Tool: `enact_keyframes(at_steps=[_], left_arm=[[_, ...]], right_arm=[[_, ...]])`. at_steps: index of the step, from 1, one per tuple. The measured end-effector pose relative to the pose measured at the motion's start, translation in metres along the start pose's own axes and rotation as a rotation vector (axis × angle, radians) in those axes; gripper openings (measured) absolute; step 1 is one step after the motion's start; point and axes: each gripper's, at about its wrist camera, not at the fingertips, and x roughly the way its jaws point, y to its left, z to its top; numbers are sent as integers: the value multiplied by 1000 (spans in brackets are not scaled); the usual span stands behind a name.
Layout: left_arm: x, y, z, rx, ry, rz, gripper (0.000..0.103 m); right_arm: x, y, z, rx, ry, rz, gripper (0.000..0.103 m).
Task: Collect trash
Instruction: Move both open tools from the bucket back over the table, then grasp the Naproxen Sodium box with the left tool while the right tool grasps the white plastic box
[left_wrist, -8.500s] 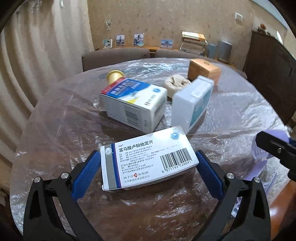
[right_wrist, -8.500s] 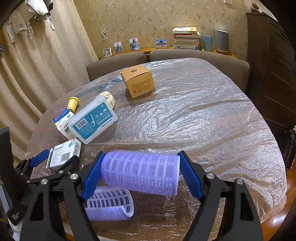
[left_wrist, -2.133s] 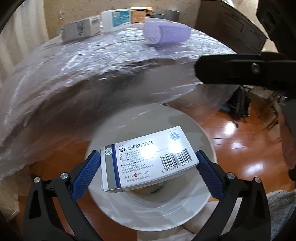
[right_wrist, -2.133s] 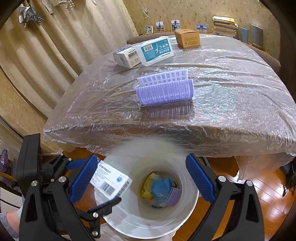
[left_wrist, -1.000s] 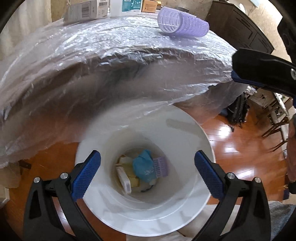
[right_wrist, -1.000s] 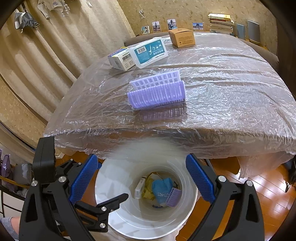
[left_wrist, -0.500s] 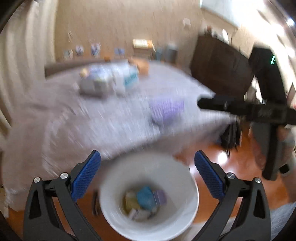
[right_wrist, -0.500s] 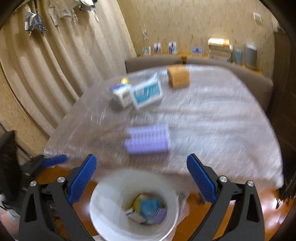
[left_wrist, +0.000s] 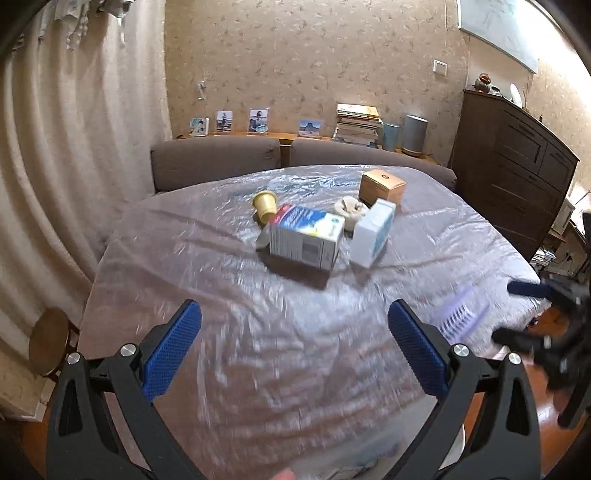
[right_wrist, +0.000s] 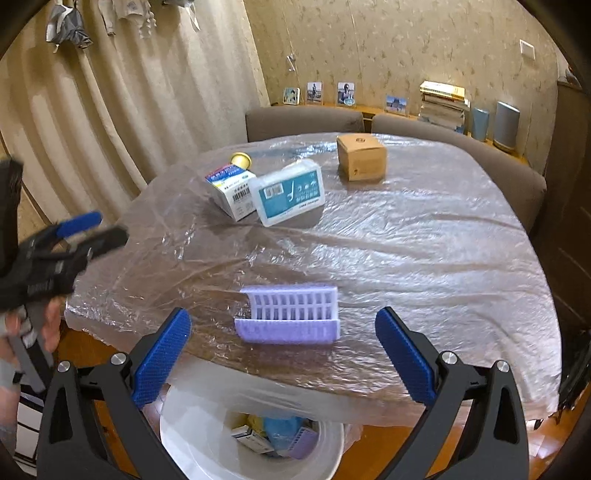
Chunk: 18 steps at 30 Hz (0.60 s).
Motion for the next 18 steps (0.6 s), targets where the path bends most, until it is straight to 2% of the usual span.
enact_keyframes(at_steps=[4,6,10,18], left_arm=[[22,0,22,56,13,-29,101],[40,-2,32,102,34,-61,101],[67,-6,44,177,70,-104,101],[111,0,53,212,131,-209,101]], right_arm=[[7,1,11,-6,-11,-10,99],[13,0,27,-38,-27,-28,99],[34,-1,54,-112,-4,-43,99],[77,-8,89,-190,52,3,99]])
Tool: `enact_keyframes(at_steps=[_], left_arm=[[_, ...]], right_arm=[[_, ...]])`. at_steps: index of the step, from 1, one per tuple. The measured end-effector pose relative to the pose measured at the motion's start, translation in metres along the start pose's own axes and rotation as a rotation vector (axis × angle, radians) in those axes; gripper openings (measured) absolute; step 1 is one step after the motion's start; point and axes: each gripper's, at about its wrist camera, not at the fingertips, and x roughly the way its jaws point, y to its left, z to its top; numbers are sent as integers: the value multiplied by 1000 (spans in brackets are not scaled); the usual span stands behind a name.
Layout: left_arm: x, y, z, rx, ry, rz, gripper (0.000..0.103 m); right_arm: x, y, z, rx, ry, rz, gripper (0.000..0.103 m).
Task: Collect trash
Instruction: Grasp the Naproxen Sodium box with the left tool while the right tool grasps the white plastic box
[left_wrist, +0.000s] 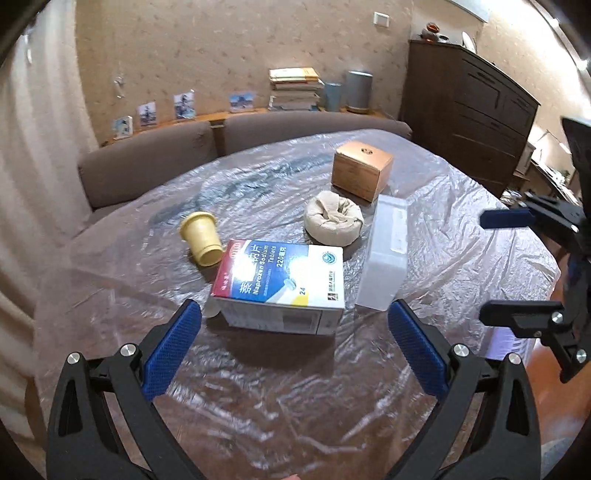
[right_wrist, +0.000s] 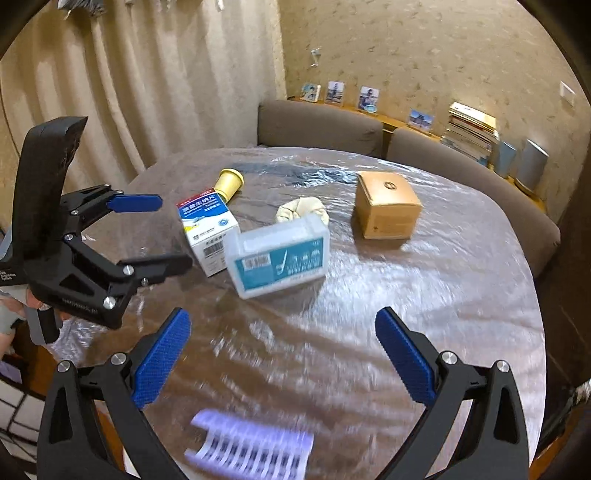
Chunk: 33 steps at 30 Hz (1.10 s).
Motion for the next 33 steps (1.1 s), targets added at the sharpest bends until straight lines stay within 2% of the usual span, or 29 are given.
enact_keyframes(at_steps=[4,8,11,18,23,28,33], left_arm=[[14,7,1,6,22,-57,101],[25,16,3,-8,35,-91,101],[28,20,3,-1,30,-117,101],[28,20,11,108,10,-83,101],[31,31,21,58,16,-169,101],[40,26,27,147,34,-153,101],[41,32,33,159,14,-154,101]], right_arm=[[25,-9,16,-15,39,88,99],[46,-16,29,4,60,131,99],[59,-13,36,-21,85,124,99],[70,-12,42,-64,108,117,99],[73,-13,45,-95,107,112,99],[77,-9,47,-141,111,123,99],[77,-10,46,-139,112,145,96]])
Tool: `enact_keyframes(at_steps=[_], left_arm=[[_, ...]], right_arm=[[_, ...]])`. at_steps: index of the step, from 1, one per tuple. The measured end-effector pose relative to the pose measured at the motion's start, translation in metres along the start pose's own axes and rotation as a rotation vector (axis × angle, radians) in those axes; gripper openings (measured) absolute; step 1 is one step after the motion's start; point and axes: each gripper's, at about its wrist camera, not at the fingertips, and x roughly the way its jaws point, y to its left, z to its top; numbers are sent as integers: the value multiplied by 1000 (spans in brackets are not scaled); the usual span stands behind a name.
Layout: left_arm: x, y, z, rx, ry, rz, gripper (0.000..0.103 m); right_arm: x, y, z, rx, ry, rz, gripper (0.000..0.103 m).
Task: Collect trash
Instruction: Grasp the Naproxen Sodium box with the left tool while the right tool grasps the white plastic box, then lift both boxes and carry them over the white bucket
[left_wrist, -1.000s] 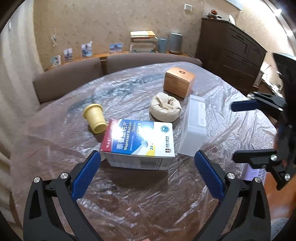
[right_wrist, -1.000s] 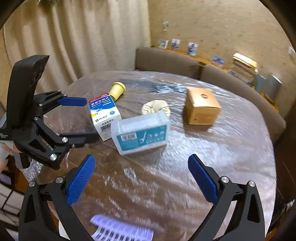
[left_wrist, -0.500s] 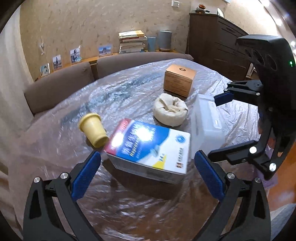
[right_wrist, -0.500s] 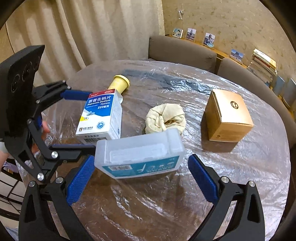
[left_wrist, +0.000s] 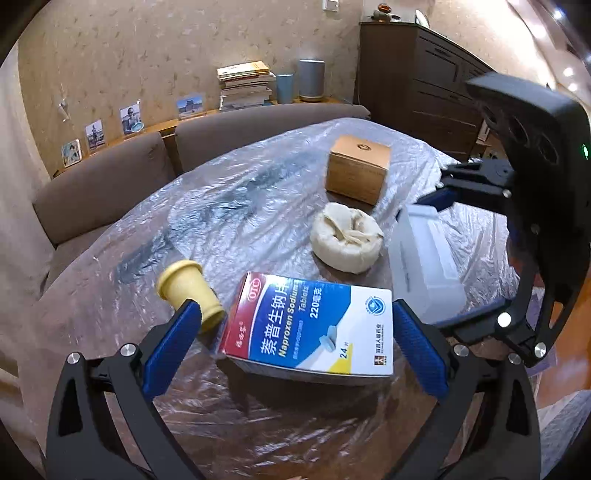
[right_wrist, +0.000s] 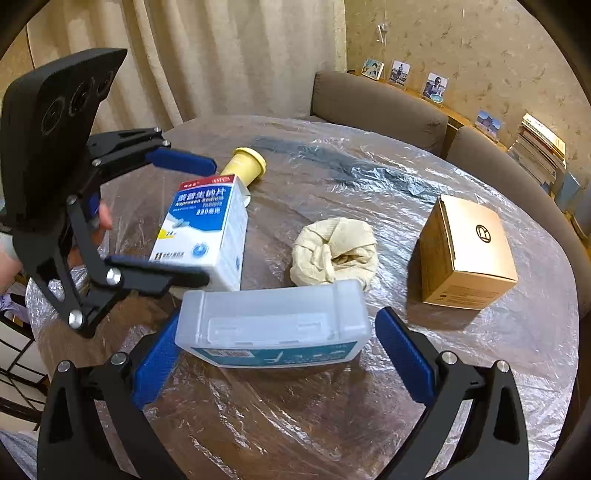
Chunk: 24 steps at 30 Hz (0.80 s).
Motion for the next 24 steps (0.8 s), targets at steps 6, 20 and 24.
enact_keyframes(at_steps=[6,20,24], left_arm=[[10,-11,2,72,41,-16,101],[-19,-17,-8,-37,-31,18,84],[-36,-26,-12,-54,-61,34,84]], right_arm=[[2,-2,-1,11,12,28,85],[-24,-15,-16,136,-49,30,82],[-41,-10,-22,152,-84,13,81]])
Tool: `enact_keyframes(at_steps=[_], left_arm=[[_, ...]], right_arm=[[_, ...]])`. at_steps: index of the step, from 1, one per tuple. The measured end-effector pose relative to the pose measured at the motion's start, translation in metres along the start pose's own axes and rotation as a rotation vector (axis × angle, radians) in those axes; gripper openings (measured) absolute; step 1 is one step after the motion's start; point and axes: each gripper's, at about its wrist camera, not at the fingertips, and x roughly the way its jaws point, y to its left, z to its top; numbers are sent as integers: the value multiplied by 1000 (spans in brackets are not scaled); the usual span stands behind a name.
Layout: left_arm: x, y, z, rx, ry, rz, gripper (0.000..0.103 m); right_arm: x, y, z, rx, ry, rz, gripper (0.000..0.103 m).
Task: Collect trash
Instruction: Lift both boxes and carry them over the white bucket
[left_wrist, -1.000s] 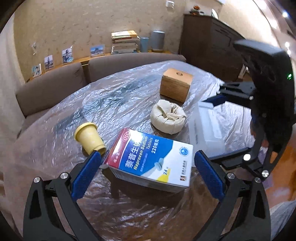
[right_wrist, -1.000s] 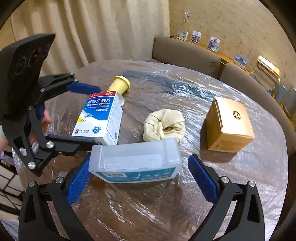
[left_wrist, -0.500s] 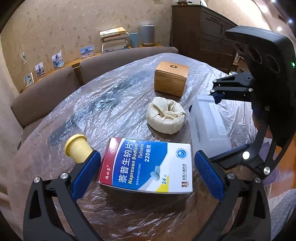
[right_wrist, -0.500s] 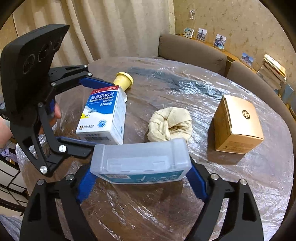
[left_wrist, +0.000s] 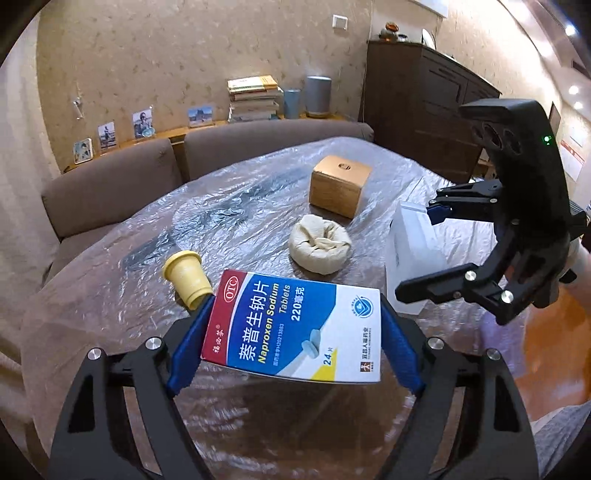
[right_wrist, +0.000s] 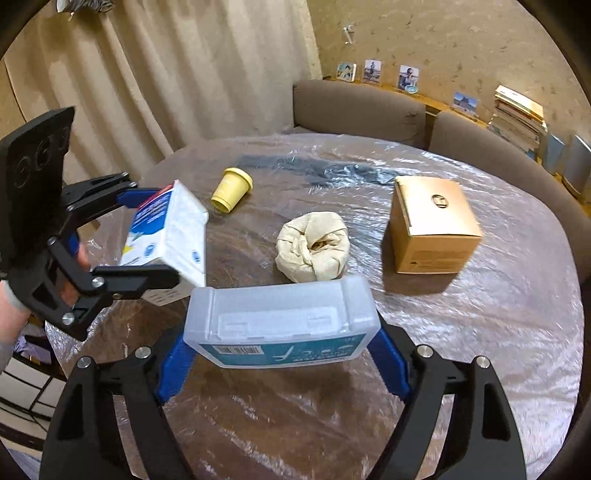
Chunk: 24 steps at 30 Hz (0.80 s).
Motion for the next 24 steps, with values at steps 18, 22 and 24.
enact_keyframes(at_steps=[18,22,24], left_arm=[[-59,-24,-55,-354,-72,176,84],[-68,-37,-67,-371,-62,234,84],[-73,-45,-72,-368,-56,271,84]], right_arm=[[-58,33,-42,93,-101,33,81],[-65,44,-54,77,-91,23,81],[-70,50,-62,66,-87,18,81]])
